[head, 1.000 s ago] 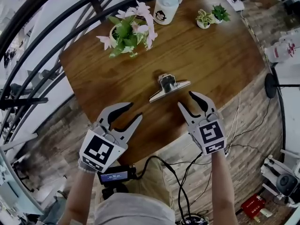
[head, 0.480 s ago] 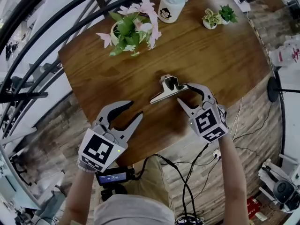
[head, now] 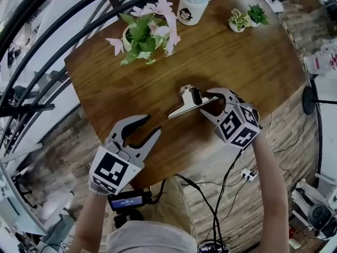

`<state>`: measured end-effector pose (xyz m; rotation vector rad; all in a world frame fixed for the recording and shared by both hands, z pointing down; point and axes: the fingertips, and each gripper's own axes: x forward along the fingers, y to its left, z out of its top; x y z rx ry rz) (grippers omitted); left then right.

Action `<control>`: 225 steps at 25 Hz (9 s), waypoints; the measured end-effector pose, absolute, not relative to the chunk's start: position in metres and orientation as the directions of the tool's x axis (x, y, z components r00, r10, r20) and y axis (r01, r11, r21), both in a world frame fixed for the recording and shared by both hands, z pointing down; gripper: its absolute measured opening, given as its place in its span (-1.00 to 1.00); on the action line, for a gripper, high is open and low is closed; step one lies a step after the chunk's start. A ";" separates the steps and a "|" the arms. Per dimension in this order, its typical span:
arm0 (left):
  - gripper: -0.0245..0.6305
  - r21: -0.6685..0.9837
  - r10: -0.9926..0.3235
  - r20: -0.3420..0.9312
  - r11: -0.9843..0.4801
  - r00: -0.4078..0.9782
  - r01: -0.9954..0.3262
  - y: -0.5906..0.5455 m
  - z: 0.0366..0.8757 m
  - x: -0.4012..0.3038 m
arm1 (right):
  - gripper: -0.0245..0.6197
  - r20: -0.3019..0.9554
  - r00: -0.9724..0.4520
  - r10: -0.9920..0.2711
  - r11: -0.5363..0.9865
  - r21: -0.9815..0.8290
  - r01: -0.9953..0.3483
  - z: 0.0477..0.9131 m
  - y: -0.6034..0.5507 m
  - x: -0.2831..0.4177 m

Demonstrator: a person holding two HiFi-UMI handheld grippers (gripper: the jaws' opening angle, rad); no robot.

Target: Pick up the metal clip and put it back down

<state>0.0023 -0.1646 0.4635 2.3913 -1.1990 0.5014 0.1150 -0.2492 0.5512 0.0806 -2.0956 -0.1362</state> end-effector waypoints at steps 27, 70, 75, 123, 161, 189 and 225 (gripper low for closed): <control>-0.49 0.213 -0.663 0.493 -0.537 0.564 -0.816 -0.171 0.470 0.006 | -0.78 0.850 -0.527 0.010 0.996 0.035 0.076 0.555 -0.233 0.118; -0.49 0.261 -0.711 0.361 -0.545 0.604 -0.797 -0.150 0.405 -0.026 | -0.89 0.599 -0.791 -0.125 0.973 -0.080 -0.214 0.427 -0.137 0.075; -0.49 0.238 -0.715 0.337 -0.565 0.613 -0.790 -0.141 0.387 -0.033 | -0.89 0.595 -0.794 -0.127 0.978 -0.059 -0.201 0.407 -0.116 0.068; -0.49 0.016 -0.681 0.201 -0.717 0.704 -0.697 -0.070 0.274 -0.030 | -0.89 0.535 -0.800 -0.272 0.959 0.084 -0.269 0.311 -0.036 0.055; -0.49 0.151 -0.726 0.407 -0.546 0.555 -0.824 -0.151 0.398 -0.022 | -0.89 0.636 -0.770 0.053 0.989 -0.138 -0.046 0.417 -0.131 0.079; -0.49 0.221 -0.704 0.499 -0.460 0.505 -0.860 -0.187 0.451 -0.024 | -0.89 0.738 -0.545 0.397 0.909 -0.398 0.123 0.543 -0.195 0.105; -0.49 0.197 -0.686 0.483 -0.520 0.544 -0.831 -0.177 0.445 -0.028 | -0.91 0.707 -0.657 -0.263 0.952 0.078 -0.298 0.498 -0.264 0.095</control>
